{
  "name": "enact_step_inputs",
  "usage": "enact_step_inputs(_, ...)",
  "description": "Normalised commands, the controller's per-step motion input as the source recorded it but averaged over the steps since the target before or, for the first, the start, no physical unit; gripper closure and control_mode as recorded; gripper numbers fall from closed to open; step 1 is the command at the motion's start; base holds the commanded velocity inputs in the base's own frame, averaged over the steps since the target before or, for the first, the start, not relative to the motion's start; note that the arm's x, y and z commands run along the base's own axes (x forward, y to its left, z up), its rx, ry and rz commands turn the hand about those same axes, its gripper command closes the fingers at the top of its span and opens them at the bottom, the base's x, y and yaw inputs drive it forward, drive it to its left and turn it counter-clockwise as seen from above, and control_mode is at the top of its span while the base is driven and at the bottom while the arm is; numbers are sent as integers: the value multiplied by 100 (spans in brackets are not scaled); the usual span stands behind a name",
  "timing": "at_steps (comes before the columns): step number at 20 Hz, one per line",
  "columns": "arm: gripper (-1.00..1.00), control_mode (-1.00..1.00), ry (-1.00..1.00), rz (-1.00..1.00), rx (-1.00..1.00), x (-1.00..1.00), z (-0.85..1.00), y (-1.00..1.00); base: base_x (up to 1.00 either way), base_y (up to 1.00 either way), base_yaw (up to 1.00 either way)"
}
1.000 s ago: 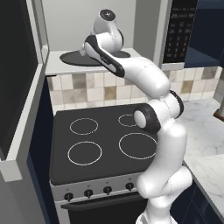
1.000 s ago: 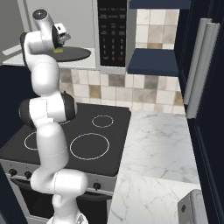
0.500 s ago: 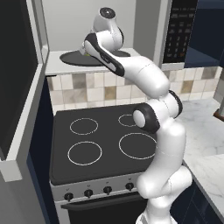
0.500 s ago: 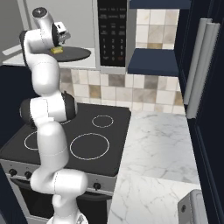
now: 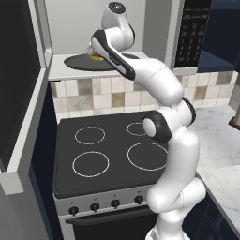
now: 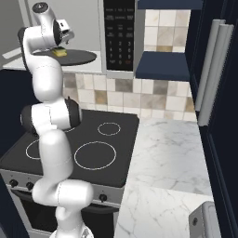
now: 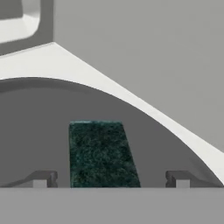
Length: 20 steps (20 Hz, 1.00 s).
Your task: Place the sponge inside the microwave to prepare for sanitizing.
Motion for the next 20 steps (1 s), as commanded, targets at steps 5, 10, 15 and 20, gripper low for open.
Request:
enact_step_inputs(5,-100,-100,0,-6,3,-56,4,-16,0,0,0)
enact_step_inputs(10,-100,-100,0,-9,7,-67,0,-21,0,0,0)
enact_step_inputs(15,-100,-100,0,-9,9,-71,0,-25,0,0,0)
enact_step_inputs(20,-100,-100,0,-8,6,-74,-2,-28,0,0,0)
